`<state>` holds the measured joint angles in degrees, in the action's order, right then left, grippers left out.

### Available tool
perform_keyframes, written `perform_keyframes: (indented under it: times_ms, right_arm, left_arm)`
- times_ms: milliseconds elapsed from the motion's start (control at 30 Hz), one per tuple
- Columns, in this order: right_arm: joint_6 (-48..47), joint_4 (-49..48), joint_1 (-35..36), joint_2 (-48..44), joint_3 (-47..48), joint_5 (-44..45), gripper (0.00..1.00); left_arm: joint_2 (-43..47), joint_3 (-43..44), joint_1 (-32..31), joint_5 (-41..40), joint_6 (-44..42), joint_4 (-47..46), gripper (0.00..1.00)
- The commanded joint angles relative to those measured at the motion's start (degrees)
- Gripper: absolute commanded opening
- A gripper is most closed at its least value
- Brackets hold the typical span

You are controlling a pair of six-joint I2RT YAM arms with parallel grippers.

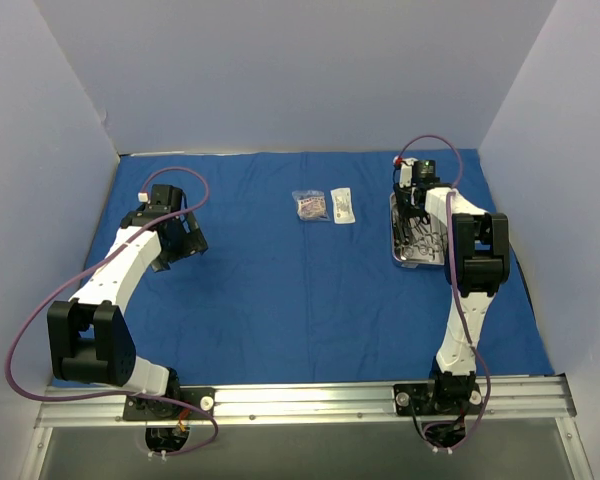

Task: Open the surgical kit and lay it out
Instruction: Pick up the medical item from the container.

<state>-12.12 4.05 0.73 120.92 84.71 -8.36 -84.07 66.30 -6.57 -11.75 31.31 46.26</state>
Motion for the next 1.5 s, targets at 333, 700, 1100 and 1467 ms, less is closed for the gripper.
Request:
perform_keyframes:
  times_ms: [333, 700, 1100, 1467]
  right_arm:
    - [0.8, 2.5, 0.4, -1.7, 2.0, 3.2, 0.19]
    - [2.5, 1.3, 1.6, -4.6, 1.9, 1.9, 0.19]
    - [2.8, 1.0, 1.6, -4.0, 2.2, 3.5, 0.19]
    - [3.1, 0.2, 1.6, 1.8, 4.9, 2.3, 0.18]
  left_arm:
    - [0.5, 0.3, -0.7, 0.1, 1.3, -1.3, 0.94]
    - [0.5, 0.7, -1.1, 0.0, 1.5, -1.3, 0.94]
    - [0.1, 0.4, -1.5, 0.2, 1.5, -1.8, 0.94]
    - [0.7, -0.2, -1.5, 0.0, 1.2, -1.7, 0.94]
